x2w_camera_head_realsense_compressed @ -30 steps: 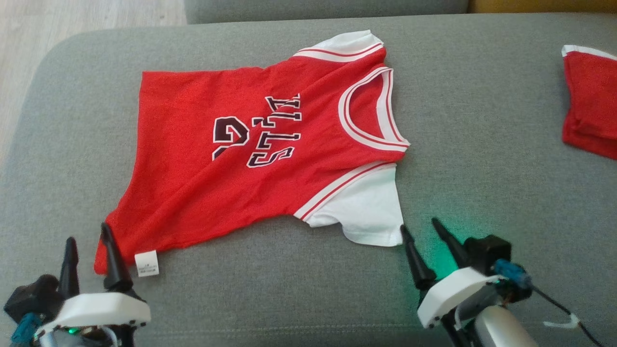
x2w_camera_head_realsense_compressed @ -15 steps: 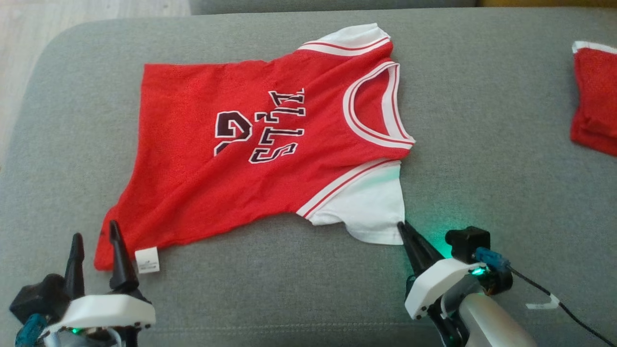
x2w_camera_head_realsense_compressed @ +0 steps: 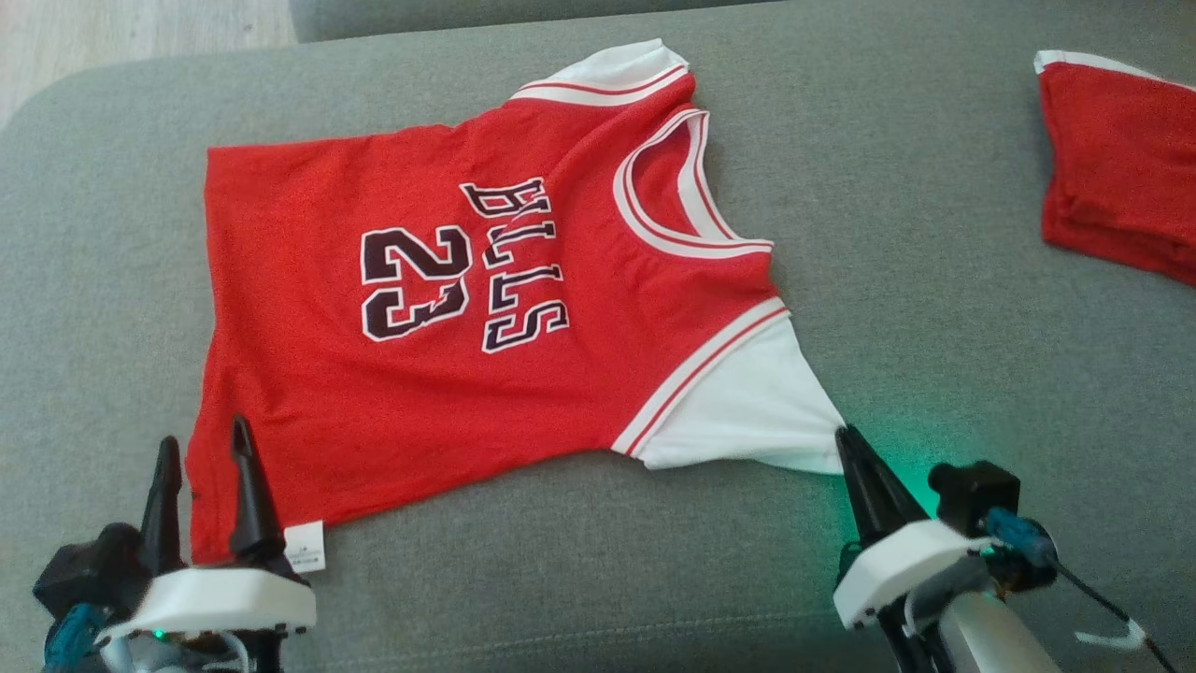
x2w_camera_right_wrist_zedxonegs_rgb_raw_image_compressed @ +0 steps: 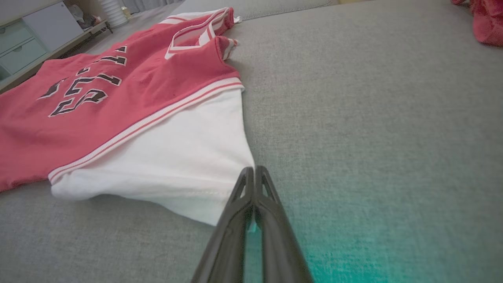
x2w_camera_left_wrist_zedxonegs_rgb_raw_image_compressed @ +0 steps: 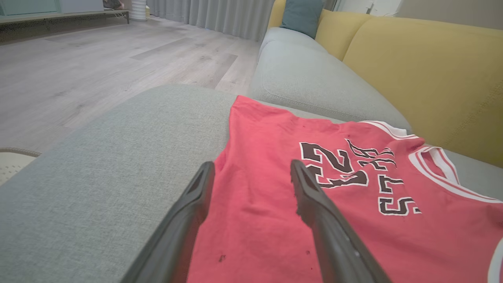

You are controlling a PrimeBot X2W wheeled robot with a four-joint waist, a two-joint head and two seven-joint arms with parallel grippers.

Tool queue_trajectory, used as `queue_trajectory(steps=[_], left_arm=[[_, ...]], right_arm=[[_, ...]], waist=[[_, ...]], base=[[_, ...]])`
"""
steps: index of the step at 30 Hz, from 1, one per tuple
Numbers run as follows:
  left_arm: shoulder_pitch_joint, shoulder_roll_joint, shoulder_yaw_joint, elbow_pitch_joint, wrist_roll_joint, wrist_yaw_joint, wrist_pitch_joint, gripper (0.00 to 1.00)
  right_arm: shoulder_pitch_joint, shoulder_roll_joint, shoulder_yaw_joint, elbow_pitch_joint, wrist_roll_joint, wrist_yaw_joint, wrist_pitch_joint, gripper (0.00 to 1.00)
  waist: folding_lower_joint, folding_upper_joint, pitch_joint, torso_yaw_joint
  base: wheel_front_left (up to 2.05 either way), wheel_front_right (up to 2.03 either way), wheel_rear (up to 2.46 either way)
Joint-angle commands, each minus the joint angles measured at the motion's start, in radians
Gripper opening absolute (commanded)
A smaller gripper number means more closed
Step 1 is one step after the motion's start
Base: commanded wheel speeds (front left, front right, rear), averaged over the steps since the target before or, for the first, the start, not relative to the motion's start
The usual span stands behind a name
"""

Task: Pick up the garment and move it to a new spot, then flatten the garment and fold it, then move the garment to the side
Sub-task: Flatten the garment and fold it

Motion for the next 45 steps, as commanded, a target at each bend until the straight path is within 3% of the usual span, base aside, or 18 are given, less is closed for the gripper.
queue_trajectory(steps=[1, 4, 5, 6, 7, 8, 27, 45], left_arm=[[-0.003, 0.003, 0.028, -0.037, -0.003, -0.002, -0.009, 1.00], [0.007, 0.003, 0.016, -0.040, -0.006, 0.003, -0.009, 1.00], [0.011, 0.003, 0.012, -0.040, -0.007, 0.005, -0.009, 1.00], [0.015, 0.003, 0.008, -0.041, -0.009, 0.006, -0.009, 1.00], [0.019, 0.003, 0.005, -0.042, -0.012, 0.007, -0.009, 1.00], [0.022, 0.003, 0.003, -0.044, -0.014, 0.009, -0.009, 1.00], [0.078, 0.003, 0.001, -0.127, -0.012, 0.019, -0.009, 1.00], [0.095, 0.003, -0.089, -0.060, -0.004, 0.026, -0.009, 1.00]], right_arm=[[0.005, 0.002, 0.013, -0.036, -0.008, 0.007, 0.002, 0.00], [0.040, 0.002, 0.000, -0.069, -0.010, 0.007, 0.014, 0.00], [0.049, 0.002, -0.006, -0.081, -0.008, 0.007, 0.014, 0.16], [0.057, 0.002, -0.014, -0.094, -0.009, 0.007, 0.011, 0.45], [0.063, 0.002, -0.022, -0.107, -0.010, 0.007, 0.008, 0.98], [0.067, 0.002, -0.029, -0.120, -0.012, 0.007, 0.005, 1.00], [0.056, 0.002, -0.069, -0.397, -0.039, 0.007, -0.017, 1.00], [0.085, 0.002, -0.054, -0.379, -0.011, 0.007, -0.041, 1.00]], waist=[[0.0000, 0.0000, -0.004, -0.003], [0.0000, 0.0000, -0.017, -0.002], [0.0000, 0.0000, -0.022, -0.001], [0.0000, 0.0000, -0.028, -0.001], [0.0000, 0.0000, -0.035, 0.000], [0.0000, 0.0000, -0.042, 0.002], [0.0000, 0.0000, -0.176, 0.053], [0.0000, 0.0000, -0.209, 0.054]], base=[[0.00, 0.00, 0.00], [0.00, 0.00, 0.00], [0.00, 0.00, 0.00], [0.00, 0.00, 0.00], [0.00, 0.00, 0.00], [0.00, 0.00, 0.00], [0.00, 0.00, 0.00], [0.00, 0.00, 0.00]])
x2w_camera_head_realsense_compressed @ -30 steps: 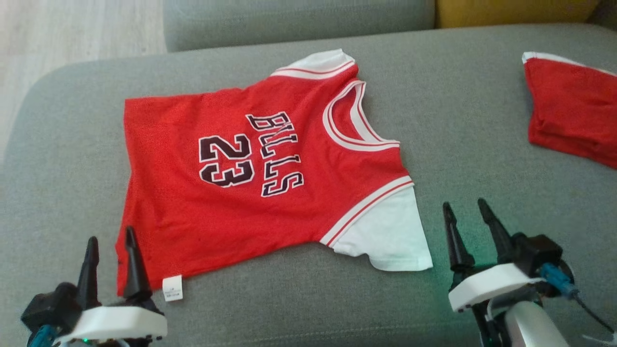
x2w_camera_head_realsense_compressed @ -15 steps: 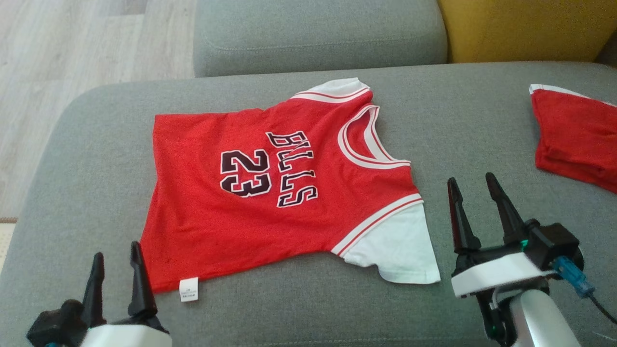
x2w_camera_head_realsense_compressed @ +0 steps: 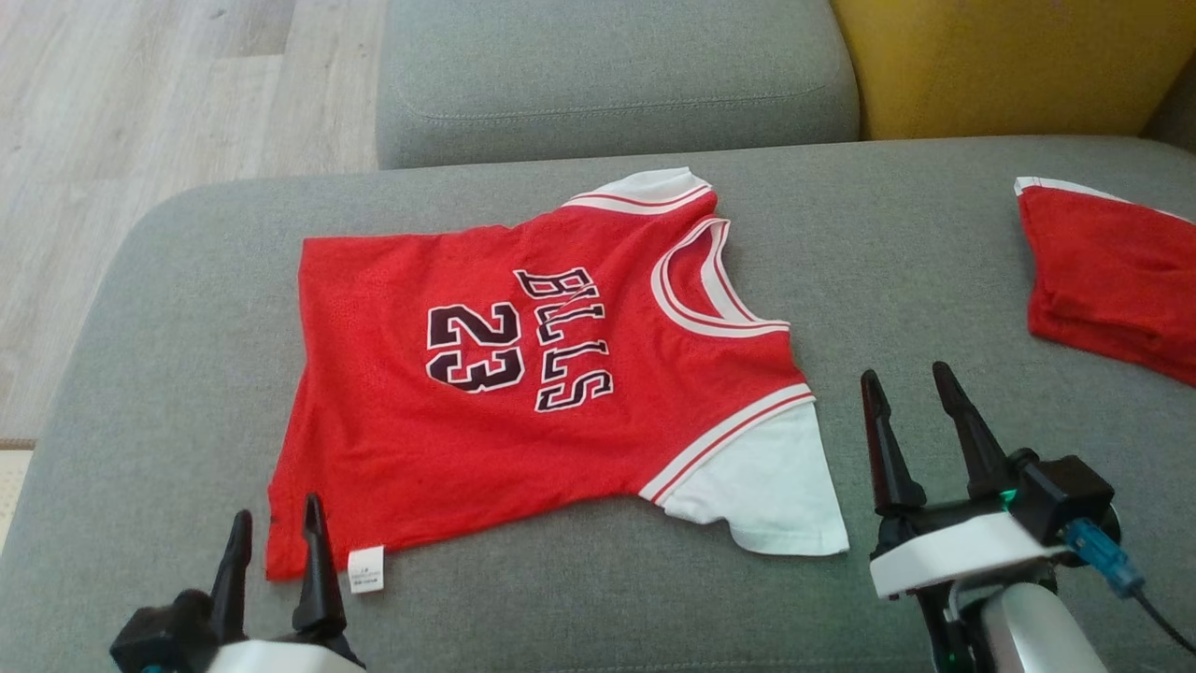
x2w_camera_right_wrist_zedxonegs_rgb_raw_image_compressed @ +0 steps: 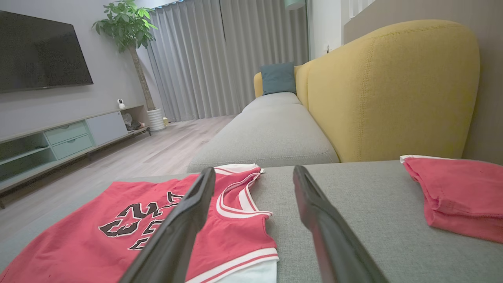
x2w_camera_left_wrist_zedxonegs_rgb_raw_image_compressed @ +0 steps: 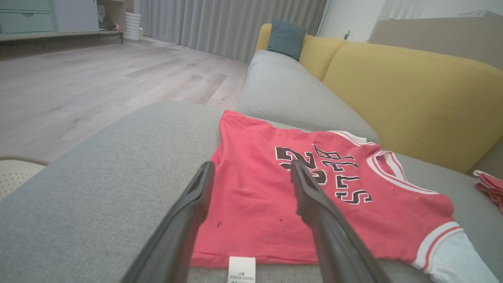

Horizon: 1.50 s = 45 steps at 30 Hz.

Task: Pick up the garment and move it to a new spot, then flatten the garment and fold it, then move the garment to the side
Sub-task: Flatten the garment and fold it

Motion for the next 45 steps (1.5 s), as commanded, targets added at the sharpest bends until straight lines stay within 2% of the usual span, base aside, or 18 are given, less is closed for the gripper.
queue_trajectory(steps=[1, 12, 18, 23, 28, 38, 45], left_arm=[[-0.040, 0.002, 0.026, -0.028, 0.007, 0.006, -0.009, 1.00], [-0.046, 0.002, 0.025, -0.008, 0.014, 0.000, -0.009, 1.00], [-0.054, 0.009, 0.010, 0.010, 0.022, -0.009, -0.009, 1.00], [-0.065, 0.009, -0.003, 0.019, 0.023, -0.015, -0.009, 1.00], [-0.072, 0.008, -0.004, 0.022, 0.019, -0.018, -0.009, 1.00], [-0.097, 0.006, -0.012, 0.033, 0.021, -0.025, -0.009, 1.00], [-0.094, 0.009, -0.004, 0.042, 0.024, -0.026, -0.009, 1.00]], right_arm=[[-0.033, 0.000, 0.024, -0.025, 0.003, 0.007, -0.014, 1.00], [-0.040, 0.000, 0.021, 0.001, -0.007, 0.007, -0.015, 1.00], [-0.028, 0.000, 0.011, 0.035, -0.022, 0.007, 0.025, 1.00], [0.031, 0.000, -0.022, 0.097, -0.038, 0.007, 0.095, 1.00], [0.073, 0.000, -0.013, 0.149, -0.010, 0.007, 0.139, 1.00], [0.010, 0.000, 0.020, 0.224, 0.007, 0.007, 0.119, 1.00], [-0.022, 0.000, 0.045, 0.334, 0.020, 0.007, 0.143, 1.00]], waist=[[0.0000, -0.0001, 0.001, 0.000], [0.0000, -0.0001, 0.009, 0.008], [0.0000, -0.0001, 0.020, 0.008], [0.0000, -0.0001, 0.038, 0.019], [0.0000, -0.0001, 0.077, 0.026], [0.0000, -0.0001, 0.124, 0.051], [0.0000, -0.0001, 0.119, 0.073]], base=[[0.00, 0.00, 0.00], [0.00, 0.00, 0.00], [0.00, 0.00, 0.00], [0.00, 0.00, 0.00], [0.00, 0.00, 0.00], [0.00, 0.00, 0.00], [0.00, 0.00, 0.00]])
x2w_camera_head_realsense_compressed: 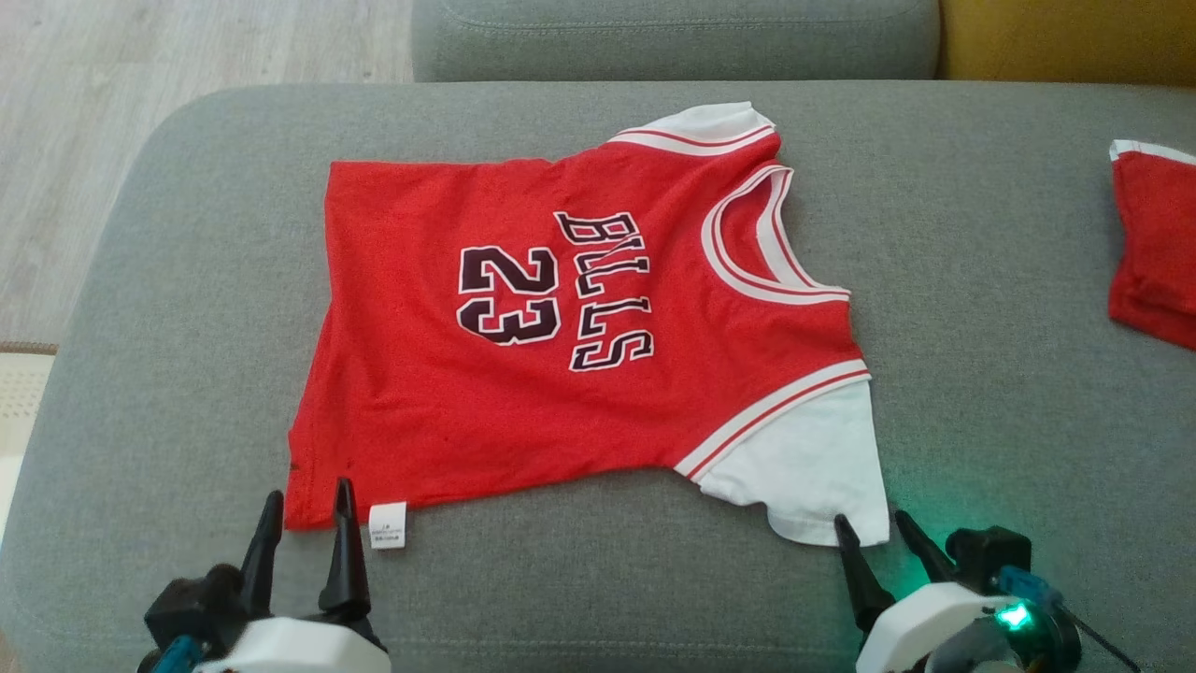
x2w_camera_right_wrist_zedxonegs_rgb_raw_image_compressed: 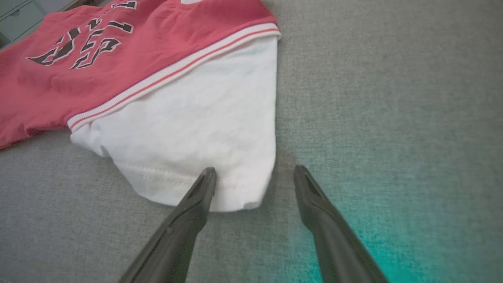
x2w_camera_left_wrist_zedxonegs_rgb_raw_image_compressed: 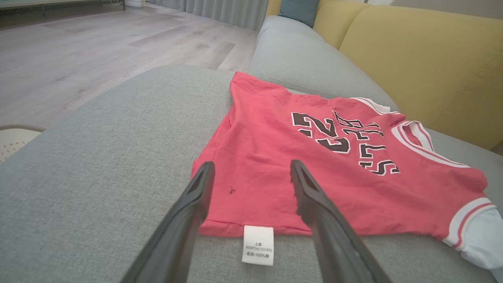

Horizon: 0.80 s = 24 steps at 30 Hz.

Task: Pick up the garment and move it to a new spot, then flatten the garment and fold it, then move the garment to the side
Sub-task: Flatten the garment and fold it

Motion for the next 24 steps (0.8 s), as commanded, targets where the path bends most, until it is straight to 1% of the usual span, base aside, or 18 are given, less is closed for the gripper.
queue_trajectory(steps=[1, 2, 4, 5, 6, 11, 17, 24], left_arm=[[-0.033, 0.008, 0.040, -0.026, 0.012, -0.005, -0.009, 1.00], [-0.031, 0.009, 0.042, -0.026, 0.012, -0.005, -0.009, 1.00], [-0.028, 0.011, 0.046, -0.027, 0.011, -0.005, -0.009, 1.00], [-0.027, 0.012, 0.048, -0.028, 0.010, -0.004, -0.009, 1.00], [-0.026, 0.013, 0.050, -0.029, 0.009, -0.004, -0.009, 1.00], [-0.019, 0.016, 0.056, -0.026, -0.004, -0.003, -0.005, 1.00], [-0.009, 0.015, 0.057, -0.023, -0.026, -0.002, 0.013, 1.00], [0.028, 0.012, 0.045, -0.022, -0.066, -0.010, 0.052, 1.00]], right_arm=[[-0.037, -0.003, 0.038, 0.000, 0.012, 0.007, 0.006, 0.97], [-0.040, -0.003, 0.042, 0.008, 0.015, 0.007, 0.004, 0.84], [-0.046, -0.003, 0.049, 0.019, 0.015, 0.007, 0.002, 0.42], [-0.049, -0.003, 0.050, 0.022, 0.014, 0.007, -0.002, 0.27], [-0.053, -0.003, 0.050, 0.022, 0.012, 0.007, -0.004, 0.00], [-0.068, -0.003, 0.041, -0.003, 0.010, 0.007, -0.030, 0.00], [-0.073, -0.003, -0.016, -0.065, -0.009, 0.007, -0.046, 0.00], [-0.029, -0.003, -0.102, -0.192, -0.064, 0.007, -0.018, 0.00]], waist=[[0.0000, 0.0000, -0.001, 0.003], [0.0000, 0.0000, -0.001, 0.004], [0.0000, 0.0000, 0.000, 0.004], [0.0000, 0.0000, 0.000, 0.003], [0.0000, 0.0000, 0.001, 0.002], [0.0000, 0.0000, 0.011, -0.013], [0.0000, 0.0000, 0.024, -0.026], [0.0000, 0.0000, 0.053, -0.044]], base=[[0.00, 0.00, 0.00], [0.00, 0.00, 0.00], [0.00, 0.00, 0.00], [0.00, 0.00, 0.00], [0.00, 0.00, 0.00], [0.00, 0.00, 0.00], [0.00, 0.00, 0.00], [0.00, 0.00, 0.00]])
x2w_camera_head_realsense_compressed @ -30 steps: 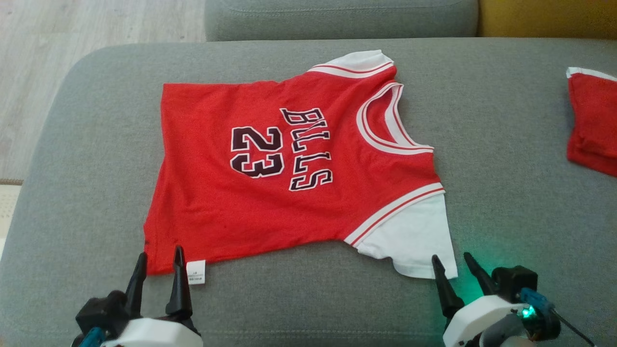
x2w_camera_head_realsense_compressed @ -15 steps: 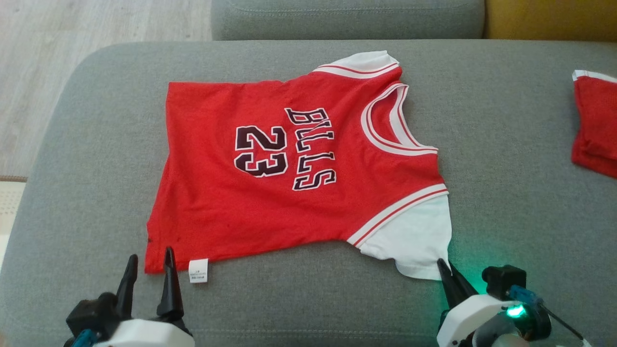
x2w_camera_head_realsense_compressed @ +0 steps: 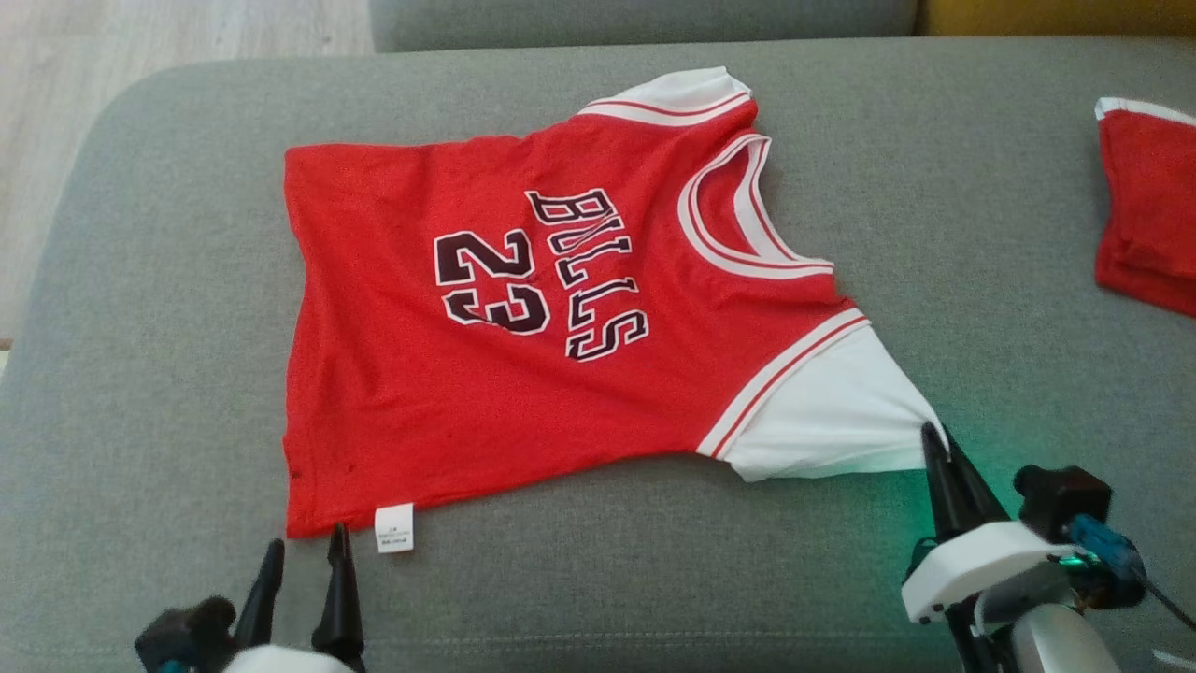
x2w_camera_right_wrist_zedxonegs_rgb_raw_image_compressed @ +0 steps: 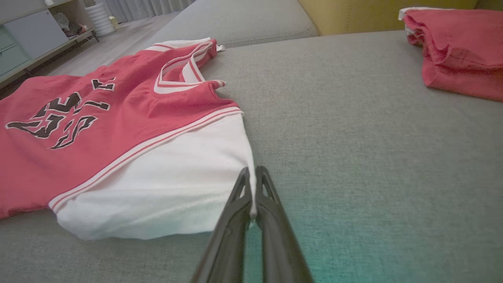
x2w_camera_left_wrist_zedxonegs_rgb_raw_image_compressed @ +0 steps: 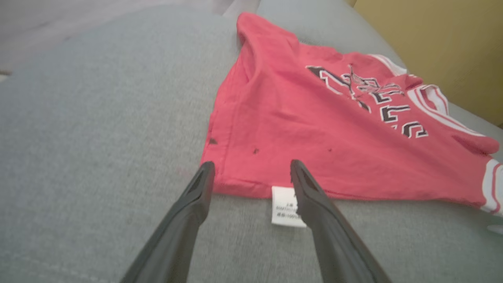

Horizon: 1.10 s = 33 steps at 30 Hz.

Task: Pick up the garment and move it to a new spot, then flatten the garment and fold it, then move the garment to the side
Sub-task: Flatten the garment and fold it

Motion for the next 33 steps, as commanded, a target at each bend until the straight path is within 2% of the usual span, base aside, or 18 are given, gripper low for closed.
queue_trajectory(steps=[1, 5, 12, 21, 22, 23, 24, 25, 28, 33], left_arm=[[-0.003, 0.004, 0.024, -0.024, -0.013, -0.003, 0.008, 1.00], [0.011, 0.000, 0.020, -0.004, -0.078, -0.004, 0.056, 1.00], [-0.053, -0.004, 0.042, 0.030, -0.176, 0.011, 0.096, 1.00], [-0.119, -0.001, 0.057, 0.066, -0.216, 0.015, 0.111, 1.00], [-0.124, -0.001, 0.058, 0.072, -0.217, 0.016, 0.112, 0.93], [-0.128, 0.001, 0.058, 0.077, -0.218, 0.017, 0.112, 0.79], [-0.131, 0.002, 0.058, 0.082, -0.219, 0.016, 0.113, 0.48], [-0.133, 0.003, 0.058, 0.087, -0.220, 0.016, 0.113, 0.38], [-0.137, 0.005, 0.057, 0.099, -0.223, 0.013, 0.113, 0.00], [-0.143, 0.007, 0.055, 0.110, -0.227, 0.009, 0.106, 0.00]], right_arm=[[0.006, -0.004, 0.006, -0.051, -0.011, 0.007, 0.004, 0.00], [0.025, -0.004, -0.004, -0.110, -0.009, 0.007, 0.024, 0.00], [0.016, -0.004, 0.035, -0.147, 0.013, 0.007, 0.028, 0.00], [-0.010, -0.004, 0.050, -0.167, 0.017, 0.007, 0.014, 0.00], [-0.011, -0.004, 0.051, -0.166, 0.017, 0.007, 0.012, 0.00], [-0.013, -0.004, 0.053, -0.166, 0.018, 0.007, 0.011, 0.00], [-0.014, -0.004, 0.054, -0.165, 0.019, 0.007, 0.009, 0.00], [-0.016, -0.004, 0.056, -0.163, 0.020, 0.007, 0.008, 0.00], [-0.020, -0.004, 0.057, -0.158, 0.021, 0.007, 0.004, 0.00], [-0.027, -0.004, 0.058, -0.159, 0.021, 0.007, -0.003, 0.00]], waist=[[0.0000, 0.0000, 0.010, -0.006], [0.0000, 0.0000, 0.027, -0.011], [0.0000, 0.0000, 0.058, -0.021], [0.0000, 0.0000, 0.112, -0.037], [0.0000, 0.0000, 0.115, -0.039], [0.0000, 0.0000, 0.116, -0.040], [0.0000, 0.0000, 0.117, -0.041], [0.0000, 0.0000, 0.117, -0.042], [0.0000, 0.0000, 0.115, -0.043], [0.0000, 0.0000, 0.121, -0.041]], base=[[0.00, 0.00, 0.00], [0.00, 0.00, 0.00], [0.00, 0.00, 0.00], [0.00, 0.00, 0.00], [0.00, 0.00, 0.00], [0.00, 0.00, 0.00], [0.00, 0.00, 0.00], [0.00, 0.00, 0.00], [0.00, 0.00, 0.00], [0.00, 0.00, 0.00]])
